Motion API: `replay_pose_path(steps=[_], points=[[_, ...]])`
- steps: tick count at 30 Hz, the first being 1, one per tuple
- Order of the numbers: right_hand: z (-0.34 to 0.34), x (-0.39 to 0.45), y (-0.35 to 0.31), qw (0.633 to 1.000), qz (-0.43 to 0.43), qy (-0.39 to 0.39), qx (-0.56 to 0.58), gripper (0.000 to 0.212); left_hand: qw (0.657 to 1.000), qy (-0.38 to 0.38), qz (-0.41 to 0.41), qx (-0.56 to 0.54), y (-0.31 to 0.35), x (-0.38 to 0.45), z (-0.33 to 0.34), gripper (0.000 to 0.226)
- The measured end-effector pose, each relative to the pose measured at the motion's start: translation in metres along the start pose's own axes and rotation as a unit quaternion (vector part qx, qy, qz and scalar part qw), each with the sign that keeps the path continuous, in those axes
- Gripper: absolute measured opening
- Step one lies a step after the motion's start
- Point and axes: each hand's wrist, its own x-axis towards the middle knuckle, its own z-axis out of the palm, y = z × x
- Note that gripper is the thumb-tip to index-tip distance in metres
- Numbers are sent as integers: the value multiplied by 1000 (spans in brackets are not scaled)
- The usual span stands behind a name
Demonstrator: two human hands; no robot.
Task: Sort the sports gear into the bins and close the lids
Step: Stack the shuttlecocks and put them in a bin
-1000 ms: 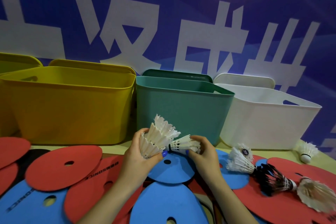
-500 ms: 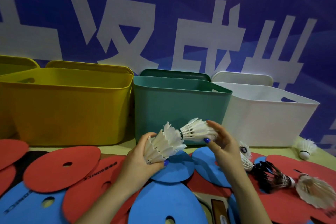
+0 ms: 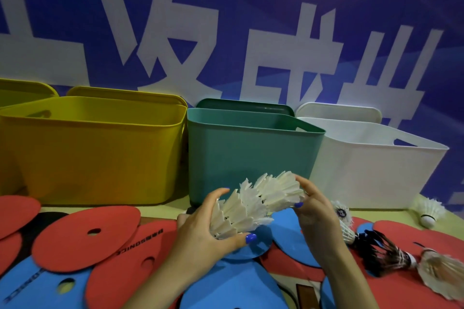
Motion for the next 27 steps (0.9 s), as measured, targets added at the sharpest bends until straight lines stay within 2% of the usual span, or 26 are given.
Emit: replay_pose_path(steps=[5,7,9,15,18,20,22,24,27], points=[[-2,-1,-2,987,34,-29,153,49,995,26,11,-94,-2,0,2,91],[0,-1,-2,978,44,-28,202,51,994,29,28,-101,-2,0,1,95],[0,-1,-2,969,46,-19,241,61,995,29,49,-84,-2,0,0,93],[0,4,-1,964,51,15,259,66,996,10,43,-75,1,-2,1,80],[1,5,0,967,52,26,248,64,992,13,24,-119,13,-6,-5,77],[1,6,1,965,57,34,253,62,976,-16,-5,-215,22,-9,-9,79],[1,7,2,963,69,48,255,60,946,-70,-41,-312,27,-11,-11,72],[3,8,4,964,79,53,249,57,915,-127,-86,-373,29,-12,-10,62],[6,7,5,967,89,42,234,52,872,-200,-146,-423,27,-12,-8,71]])
